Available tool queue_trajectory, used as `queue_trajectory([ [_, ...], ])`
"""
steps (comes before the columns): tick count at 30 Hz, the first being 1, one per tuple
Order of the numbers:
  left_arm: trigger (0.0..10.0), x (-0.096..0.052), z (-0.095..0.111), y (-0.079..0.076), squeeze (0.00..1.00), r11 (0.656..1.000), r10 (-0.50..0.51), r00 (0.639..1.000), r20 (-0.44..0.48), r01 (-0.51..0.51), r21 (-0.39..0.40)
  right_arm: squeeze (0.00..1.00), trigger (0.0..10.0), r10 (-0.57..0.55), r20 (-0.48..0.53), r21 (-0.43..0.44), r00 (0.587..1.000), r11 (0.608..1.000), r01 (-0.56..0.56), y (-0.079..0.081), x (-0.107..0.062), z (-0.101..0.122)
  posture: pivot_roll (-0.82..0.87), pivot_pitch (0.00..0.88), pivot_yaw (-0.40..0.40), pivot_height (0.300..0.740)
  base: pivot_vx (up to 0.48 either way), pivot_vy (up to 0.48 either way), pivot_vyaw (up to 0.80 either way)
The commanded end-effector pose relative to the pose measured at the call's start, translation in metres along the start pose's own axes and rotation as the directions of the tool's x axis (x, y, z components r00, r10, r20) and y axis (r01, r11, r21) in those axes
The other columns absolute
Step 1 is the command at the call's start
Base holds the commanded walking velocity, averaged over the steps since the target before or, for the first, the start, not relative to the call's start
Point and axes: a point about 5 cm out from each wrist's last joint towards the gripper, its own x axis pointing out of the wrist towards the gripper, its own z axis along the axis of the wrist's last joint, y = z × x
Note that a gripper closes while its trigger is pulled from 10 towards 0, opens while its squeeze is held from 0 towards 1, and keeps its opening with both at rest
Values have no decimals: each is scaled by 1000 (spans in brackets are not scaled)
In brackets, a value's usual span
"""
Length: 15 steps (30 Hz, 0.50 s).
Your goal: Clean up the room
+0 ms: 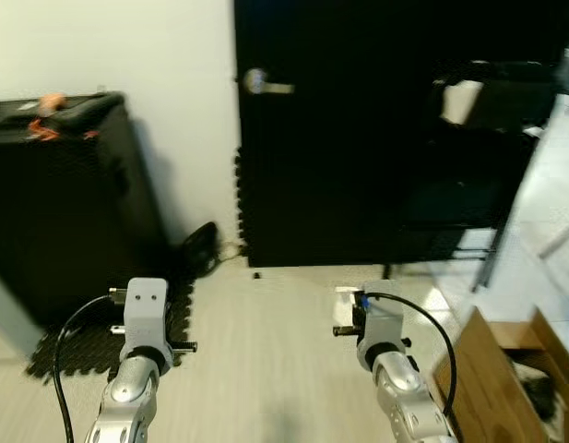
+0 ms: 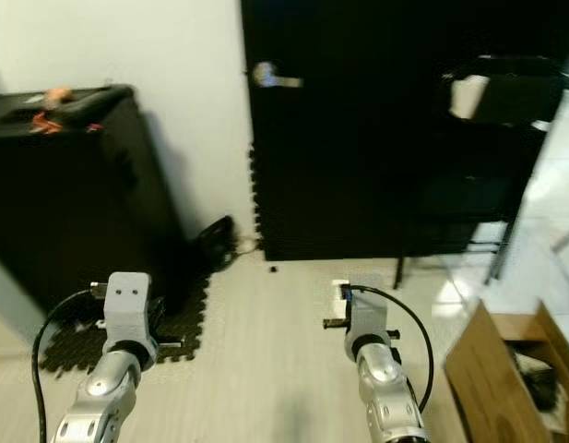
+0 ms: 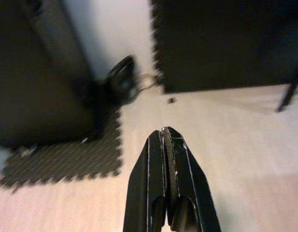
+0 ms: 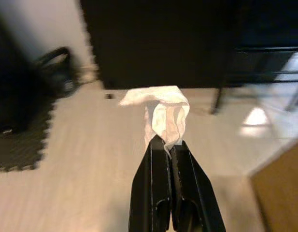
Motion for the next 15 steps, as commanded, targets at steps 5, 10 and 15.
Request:
queue_trajectory([
  [5,10000,-3,-5,2,0,1000,10,1000,-17,-10,2,0,10000,4,11,6,1000,1000,-4,3,0,3,-62,49,14,708,0,0,-800],
  [10,10000,-3,-5,1,0,1000,10,1000,-24,-10,5,0,10000,2,11,2,1000,1000,-2,2,1,4,-62,47,14,708,0,0,-800],
  [15,10000,-2,-5,1,0,1000,8,1000,-28,-8,3,0,10000,0,11,1,1000,1000,0,2,1,4,-63,46,14,708,0,0,-800],
])
